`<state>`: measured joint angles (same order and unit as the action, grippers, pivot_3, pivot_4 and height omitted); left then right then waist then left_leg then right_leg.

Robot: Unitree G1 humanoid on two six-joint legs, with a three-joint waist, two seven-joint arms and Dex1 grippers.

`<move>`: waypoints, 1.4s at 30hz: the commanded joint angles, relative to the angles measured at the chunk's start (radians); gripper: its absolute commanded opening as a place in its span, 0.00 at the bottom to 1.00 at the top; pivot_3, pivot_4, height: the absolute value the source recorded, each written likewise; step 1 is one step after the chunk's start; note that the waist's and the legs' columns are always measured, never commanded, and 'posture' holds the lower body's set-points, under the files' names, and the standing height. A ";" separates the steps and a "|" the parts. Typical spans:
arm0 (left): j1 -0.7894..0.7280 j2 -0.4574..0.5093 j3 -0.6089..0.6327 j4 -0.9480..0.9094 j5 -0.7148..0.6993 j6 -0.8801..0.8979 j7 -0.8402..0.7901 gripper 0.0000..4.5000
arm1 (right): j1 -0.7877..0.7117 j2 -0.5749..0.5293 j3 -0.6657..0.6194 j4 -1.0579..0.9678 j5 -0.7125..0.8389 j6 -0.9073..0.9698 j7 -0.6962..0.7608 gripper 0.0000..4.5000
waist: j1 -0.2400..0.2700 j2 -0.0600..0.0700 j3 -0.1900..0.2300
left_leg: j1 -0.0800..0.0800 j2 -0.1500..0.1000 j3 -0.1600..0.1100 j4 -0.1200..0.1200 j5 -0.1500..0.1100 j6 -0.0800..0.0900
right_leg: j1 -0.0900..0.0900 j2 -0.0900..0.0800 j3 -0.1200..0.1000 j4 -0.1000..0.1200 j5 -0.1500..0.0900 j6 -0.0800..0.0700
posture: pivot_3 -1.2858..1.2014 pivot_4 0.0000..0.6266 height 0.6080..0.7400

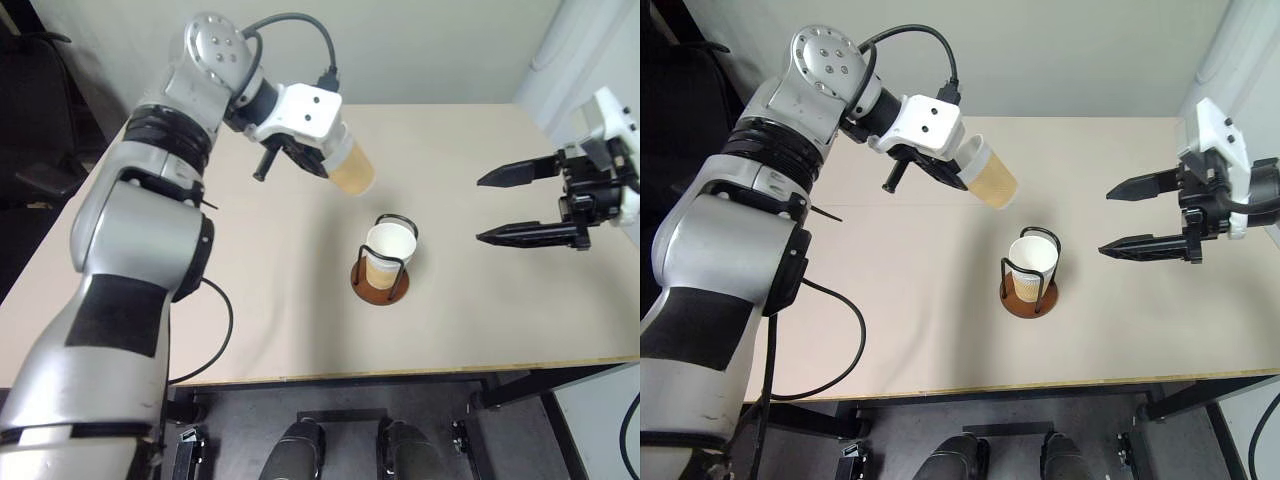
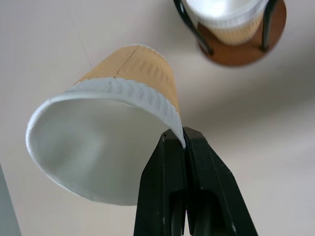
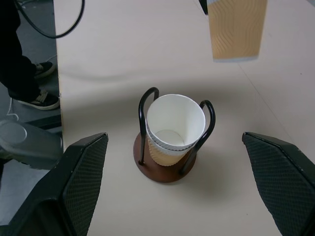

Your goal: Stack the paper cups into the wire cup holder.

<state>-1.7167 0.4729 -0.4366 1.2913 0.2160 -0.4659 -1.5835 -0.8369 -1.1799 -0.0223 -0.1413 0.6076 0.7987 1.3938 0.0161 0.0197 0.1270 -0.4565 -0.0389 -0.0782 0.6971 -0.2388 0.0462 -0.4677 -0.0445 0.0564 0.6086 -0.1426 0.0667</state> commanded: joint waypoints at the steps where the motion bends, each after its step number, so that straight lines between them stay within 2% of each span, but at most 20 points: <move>1: -0.054 -0.008 -0.053 -0.052 -0.086 0.004 -0.031 0.01 | 0.006 -0.038 -0.059 -0.012 0.026 0.002 0.027 0.99 | 0.001 0.000 0.000 | 0.000 0.001 -0.001 0.000 0.000 0.001 | 0.000 -0.004 0.002 0.000 0.000 0.001 | 0.52 0.24 1.00; 6: -0.057 -0.003 -0.176 -0.122 -0.230 0.037 -0.031 0.01 | 0.044 -0.057 -0.078 -0.017 0.031 -0.008 0.040 0.99 | 0.001 0.000 0.000 | 0.001 0.000 0.002 0.001 -0.002 0.002 | 0.001 -0.004 0.002 0.000 -0.001 0.003 | 0.52 0.24 1.00; 11: -0.055 0.063 -0.365 -0.307 -0.473 0.129 -0.031 0.01 | 0.075 -0.073 -0.098 -0.011 0.031 -0.024 0.049 0.99 | 0.002 0.001 0.000 | 0.000 0.000 0.003 0.002 -0.002 0.003 | 0.001 -0.007 0.003 0.000 -0.001 0.005 | 0.52 0.24 1.00; 19: -0.048 0.161 -0.516 -0.481 -0.648 0.197 -0.031 0.01 | 0.080 -0.068 -0.098 -0.012 0.029 -0.045 0.049 0.99 | 0.001 0.001 0.000 | 0.003 -0.001 0.003 0.003 -0.002 0.005 | 0.005 -0.007 0.002 -0.001 0.000 0.007 | 0.52 0.24 1.00; 26: -0.007 0.190 -0.549 -0.571 -0.686 0.233 -0.031 0.01 | 0.029 -0.037 -0.057 0.032 0.009 -0.082 0.056 0.99 | 0.004 0.001 0.000 | 0.004 -0.002 0.003 0.004 -0.001 0.005 | 0.007 -0.007 0.000 -0.001 0.000 0.008 | 0.52 0.24 1.00; 42: 0.004 0.204 -0.550 -0.564 -0.671 0.229 -0.031 0.01 | -0.057 -0.010 -0.054 0.076 -0.004 -0.097 0.050 0.99 | 0.005 0.002 0.001 | 0.003 -0.001 0.000 0.003 0.002 0.001 | 0.007 -0.009 0.001 -0.003 -0.001 0.008 | 0.52 0.24 1.00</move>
<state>-1.7029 0.6672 -0.9992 0.7281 -0.4493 -0.2338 -1.5864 -0.8581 -1.1845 -0.0494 -0.0629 0.6015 0.7075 1.4496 0.0207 0.0214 0.1276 -0.4537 -0.0403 -0.0773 0.6997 -0.2367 0.0475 -0.4606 -0.0530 0.0573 0.6054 -0.1432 0.0743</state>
